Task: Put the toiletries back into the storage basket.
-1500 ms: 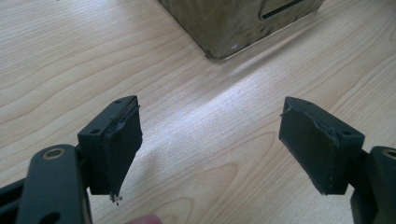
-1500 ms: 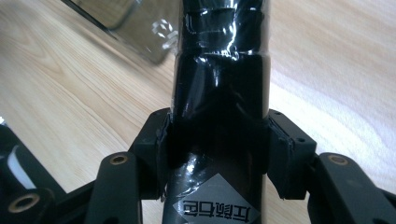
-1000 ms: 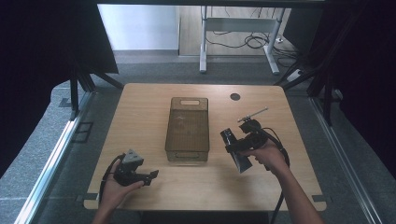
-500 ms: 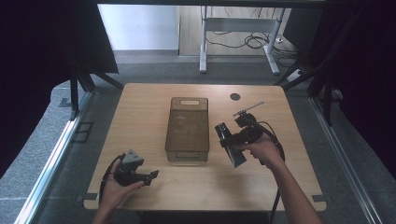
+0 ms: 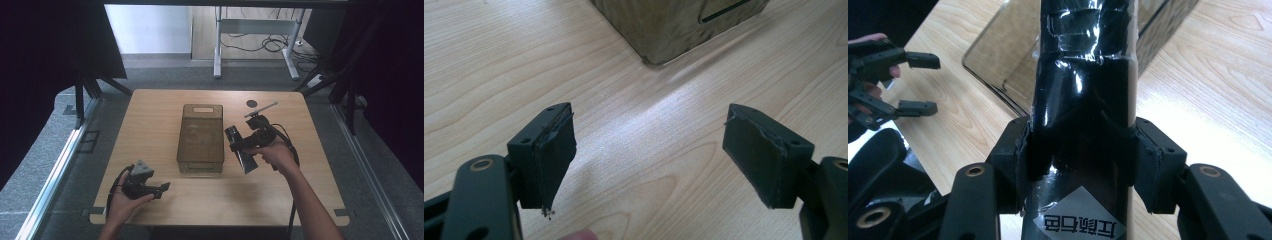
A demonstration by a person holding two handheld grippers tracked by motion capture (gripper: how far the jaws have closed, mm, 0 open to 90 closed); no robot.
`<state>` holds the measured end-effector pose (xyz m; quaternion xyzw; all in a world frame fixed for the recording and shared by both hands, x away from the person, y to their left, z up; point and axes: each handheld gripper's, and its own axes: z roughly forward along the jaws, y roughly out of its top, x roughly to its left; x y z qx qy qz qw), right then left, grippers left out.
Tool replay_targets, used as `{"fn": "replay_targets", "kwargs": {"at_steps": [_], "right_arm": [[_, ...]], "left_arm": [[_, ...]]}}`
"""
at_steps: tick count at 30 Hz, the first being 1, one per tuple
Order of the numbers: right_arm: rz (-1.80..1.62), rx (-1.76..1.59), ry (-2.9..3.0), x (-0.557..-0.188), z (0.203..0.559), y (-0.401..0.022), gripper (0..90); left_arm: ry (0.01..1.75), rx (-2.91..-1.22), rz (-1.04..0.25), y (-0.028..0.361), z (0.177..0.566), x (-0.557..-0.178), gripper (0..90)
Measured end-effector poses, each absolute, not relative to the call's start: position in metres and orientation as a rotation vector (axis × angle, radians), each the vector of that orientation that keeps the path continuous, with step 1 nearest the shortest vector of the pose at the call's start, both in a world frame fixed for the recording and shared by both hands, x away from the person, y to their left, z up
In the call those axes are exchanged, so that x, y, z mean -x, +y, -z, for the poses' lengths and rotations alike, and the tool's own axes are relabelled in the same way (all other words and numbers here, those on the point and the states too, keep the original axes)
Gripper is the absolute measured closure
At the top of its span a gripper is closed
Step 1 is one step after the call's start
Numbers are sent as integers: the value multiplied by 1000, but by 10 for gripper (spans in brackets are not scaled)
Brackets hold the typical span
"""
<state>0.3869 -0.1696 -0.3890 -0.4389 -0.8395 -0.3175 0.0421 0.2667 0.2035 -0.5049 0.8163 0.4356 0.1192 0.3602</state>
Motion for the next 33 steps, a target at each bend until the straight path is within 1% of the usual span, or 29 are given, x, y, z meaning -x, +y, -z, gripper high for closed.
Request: {"fn": "replay_targets", "kwargs": {"at_steps": [25,33], "right_arm": [[999,1364,-2551,-414,373,-142,472],[994,1380,-2526,-422,374,-133,472]], "left_arm": [[1120,-2103,-307,203,506,-267,214],[1118,-2105,-305,203,506,-267,214]]}}
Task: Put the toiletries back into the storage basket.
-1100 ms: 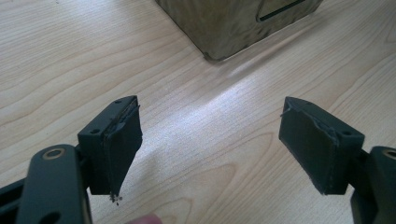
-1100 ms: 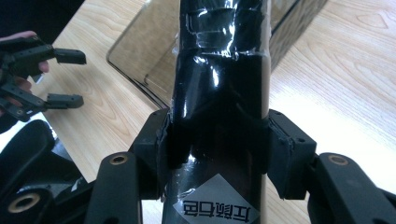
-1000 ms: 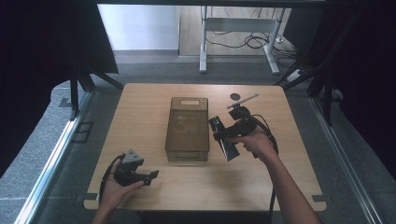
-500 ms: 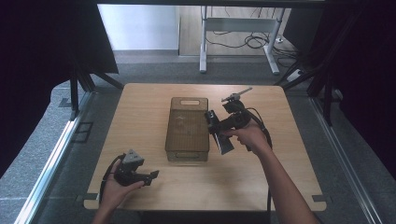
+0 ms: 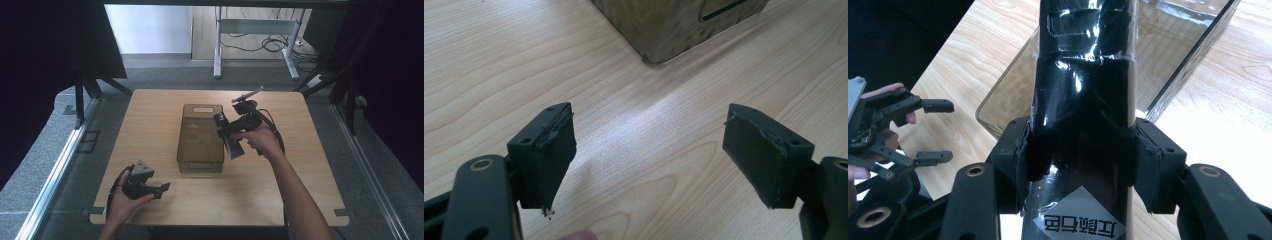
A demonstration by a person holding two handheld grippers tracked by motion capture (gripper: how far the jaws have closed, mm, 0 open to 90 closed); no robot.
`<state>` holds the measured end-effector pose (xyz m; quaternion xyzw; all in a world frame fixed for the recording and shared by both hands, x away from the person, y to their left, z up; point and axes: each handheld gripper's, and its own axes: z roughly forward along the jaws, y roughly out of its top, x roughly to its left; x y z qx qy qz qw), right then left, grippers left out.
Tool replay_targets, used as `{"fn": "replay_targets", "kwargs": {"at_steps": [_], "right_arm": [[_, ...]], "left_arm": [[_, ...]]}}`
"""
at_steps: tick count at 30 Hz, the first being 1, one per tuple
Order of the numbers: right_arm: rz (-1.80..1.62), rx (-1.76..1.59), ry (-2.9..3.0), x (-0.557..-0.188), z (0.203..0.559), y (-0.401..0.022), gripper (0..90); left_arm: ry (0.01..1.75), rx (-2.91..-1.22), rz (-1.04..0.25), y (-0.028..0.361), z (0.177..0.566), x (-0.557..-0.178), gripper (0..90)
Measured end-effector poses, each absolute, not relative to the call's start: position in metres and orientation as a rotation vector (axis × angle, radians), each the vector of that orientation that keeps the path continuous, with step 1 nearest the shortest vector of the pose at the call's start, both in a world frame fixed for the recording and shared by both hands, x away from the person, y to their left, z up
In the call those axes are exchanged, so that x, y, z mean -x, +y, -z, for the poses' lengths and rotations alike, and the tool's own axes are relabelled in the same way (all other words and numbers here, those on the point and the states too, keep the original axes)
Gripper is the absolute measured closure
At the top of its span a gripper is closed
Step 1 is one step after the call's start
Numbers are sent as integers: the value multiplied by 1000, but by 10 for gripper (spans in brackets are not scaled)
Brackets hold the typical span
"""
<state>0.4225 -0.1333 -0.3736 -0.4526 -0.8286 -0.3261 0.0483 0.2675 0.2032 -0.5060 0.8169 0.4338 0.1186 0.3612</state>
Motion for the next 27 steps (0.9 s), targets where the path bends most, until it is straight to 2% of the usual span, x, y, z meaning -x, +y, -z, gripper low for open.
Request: {"fn": "replay_targets", "kwargs": {"at_steps": [27], "right_arm": [[949,1385,-2494,-444,377,-103,471]], "left_arm": [[1113,-2109,-301,202,507,-268,214]]}}
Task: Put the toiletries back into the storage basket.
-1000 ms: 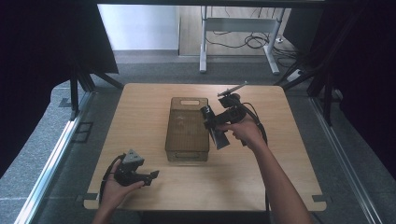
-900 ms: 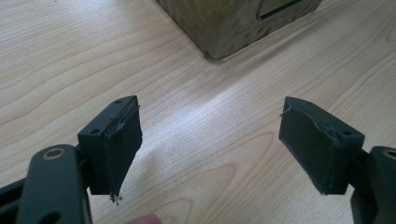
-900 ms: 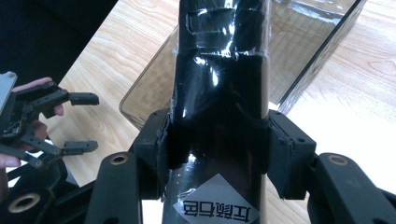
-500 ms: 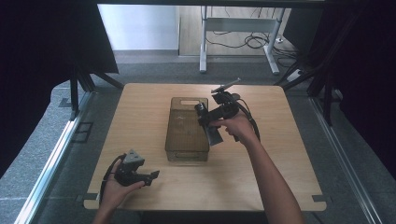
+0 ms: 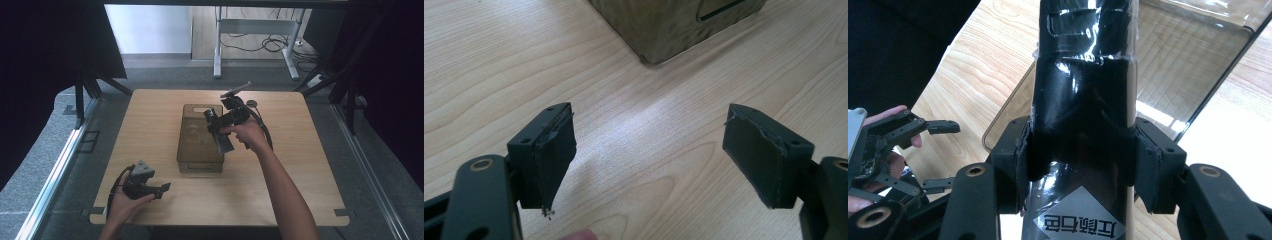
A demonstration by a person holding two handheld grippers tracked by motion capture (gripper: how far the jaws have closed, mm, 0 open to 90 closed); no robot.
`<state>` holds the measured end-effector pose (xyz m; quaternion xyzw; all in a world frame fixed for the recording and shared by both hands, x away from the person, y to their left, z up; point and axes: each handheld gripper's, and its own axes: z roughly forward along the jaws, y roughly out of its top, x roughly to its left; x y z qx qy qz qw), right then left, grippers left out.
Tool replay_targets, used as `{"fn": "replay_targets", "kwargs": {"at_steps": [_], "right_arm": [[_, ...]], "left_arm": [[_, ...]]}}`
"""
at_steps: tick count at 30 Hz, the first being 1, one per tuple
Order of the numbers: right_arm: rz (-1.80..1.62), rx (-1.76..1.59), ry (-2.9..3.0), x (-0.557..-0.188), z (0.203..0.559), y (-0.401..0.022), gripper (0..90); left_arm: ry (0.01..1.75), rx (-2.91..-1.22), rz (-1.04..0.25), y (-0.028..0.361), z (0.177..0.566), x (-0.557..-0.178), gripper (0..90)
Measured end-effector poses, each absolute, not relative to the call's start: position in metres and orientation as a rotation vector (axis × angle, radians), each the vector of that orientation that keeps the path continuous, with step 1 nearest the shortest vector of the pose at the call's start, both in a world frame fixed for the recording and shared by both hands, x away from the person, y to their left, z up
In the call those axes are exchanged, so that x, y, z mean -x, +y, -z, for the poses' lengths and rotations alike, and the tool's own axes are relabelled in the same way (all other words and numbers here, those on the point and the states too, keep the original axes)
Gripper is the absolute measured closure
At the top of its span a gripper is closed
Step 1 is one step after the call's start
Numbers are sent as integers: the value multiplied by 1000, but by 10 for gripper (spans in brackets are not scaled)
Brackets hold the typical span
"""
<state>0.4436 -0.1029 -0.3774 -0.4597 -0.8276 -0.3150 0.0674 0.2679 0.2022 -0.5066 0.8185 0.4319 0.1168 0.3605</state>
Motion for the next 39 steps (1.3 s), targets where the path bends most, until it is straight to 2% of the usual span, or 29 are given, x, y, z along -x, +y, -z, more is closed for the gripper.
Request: {"fn": "replay_targets", "kwargs": {"at_steps": [39], "right_arm": [[809,1487,-2466,-472,400,-58,472]], "left_arm": [[1105,-2100,-298,204,505,-268,214]]}}
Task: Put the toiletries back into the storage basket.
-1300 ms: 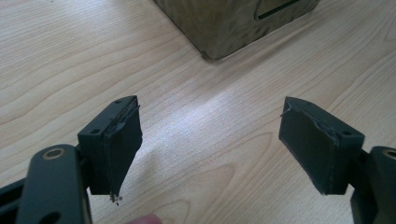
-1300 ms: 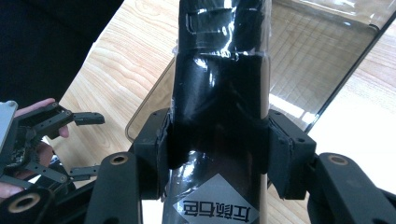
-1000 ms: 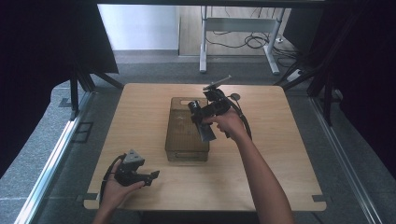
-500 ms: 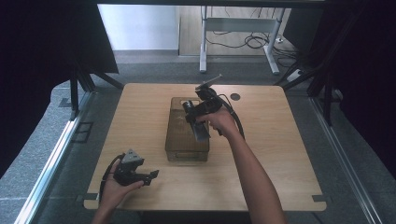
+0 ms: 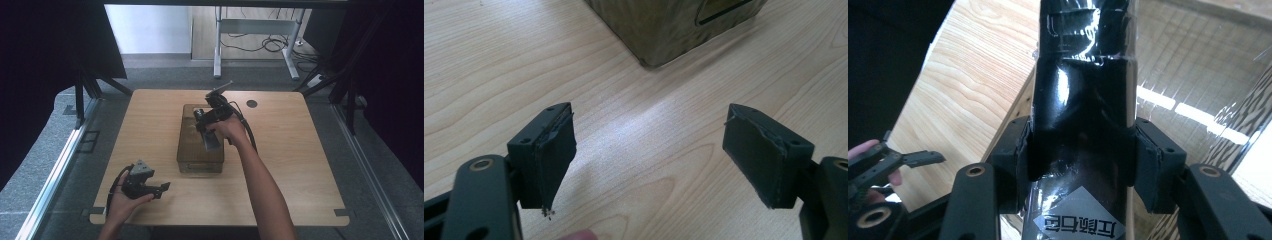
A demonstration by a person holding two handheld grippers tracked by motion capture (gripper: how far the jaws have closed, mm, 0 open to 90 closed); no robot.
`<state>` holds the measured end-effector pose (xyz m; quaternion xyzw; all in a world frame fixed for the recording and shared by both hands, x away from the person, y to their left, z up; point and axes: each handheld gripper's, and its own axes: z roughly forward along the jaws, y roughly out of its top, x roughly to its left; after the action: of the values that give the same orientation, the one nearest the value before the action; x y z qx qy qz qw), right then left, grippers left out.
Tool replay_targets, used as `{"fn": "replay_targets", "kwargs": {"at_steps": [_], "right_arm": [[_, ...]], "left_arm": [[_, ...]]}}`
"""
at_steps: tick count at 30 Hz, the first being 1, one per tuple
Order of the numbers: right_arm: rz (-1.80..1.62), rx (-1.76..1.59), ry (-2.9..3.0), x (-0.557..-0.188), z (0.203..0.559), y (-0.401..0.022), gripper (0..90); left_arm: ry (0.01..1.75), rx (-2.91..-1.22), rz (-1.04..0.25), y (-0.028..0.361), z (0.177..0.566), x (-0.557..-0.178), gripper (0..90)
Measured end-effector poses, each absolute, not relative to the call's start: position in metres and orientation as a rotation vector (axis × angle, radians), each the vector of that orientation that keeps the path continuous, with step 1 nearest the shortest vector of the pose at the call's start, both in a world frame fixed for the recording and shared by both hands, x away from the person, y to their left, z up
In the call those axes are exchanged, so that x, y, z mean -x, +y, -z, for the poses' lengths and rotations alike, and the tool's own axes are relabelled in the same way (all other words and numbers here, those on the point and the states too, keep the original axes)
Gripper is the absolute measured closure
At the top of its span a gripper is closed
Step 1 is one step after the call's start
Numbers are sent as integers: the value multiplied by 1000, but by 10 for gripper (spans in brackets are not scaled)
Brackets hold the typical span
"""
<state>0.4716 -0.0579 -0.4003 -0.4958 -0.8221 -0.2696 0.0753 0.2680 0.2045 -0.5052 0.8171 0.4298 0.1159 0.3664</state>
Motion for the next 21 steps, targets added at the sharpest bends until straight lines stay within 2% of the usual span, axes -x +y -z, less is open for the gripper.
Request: {"fn": "replay_targets", "kwargs": {"at_steps": [21], "right_arm": [[753,1582,-2375,-479,429,-34,472]], "left_arm": [[1100,-2098,-293,204,504,-267,214]]}}
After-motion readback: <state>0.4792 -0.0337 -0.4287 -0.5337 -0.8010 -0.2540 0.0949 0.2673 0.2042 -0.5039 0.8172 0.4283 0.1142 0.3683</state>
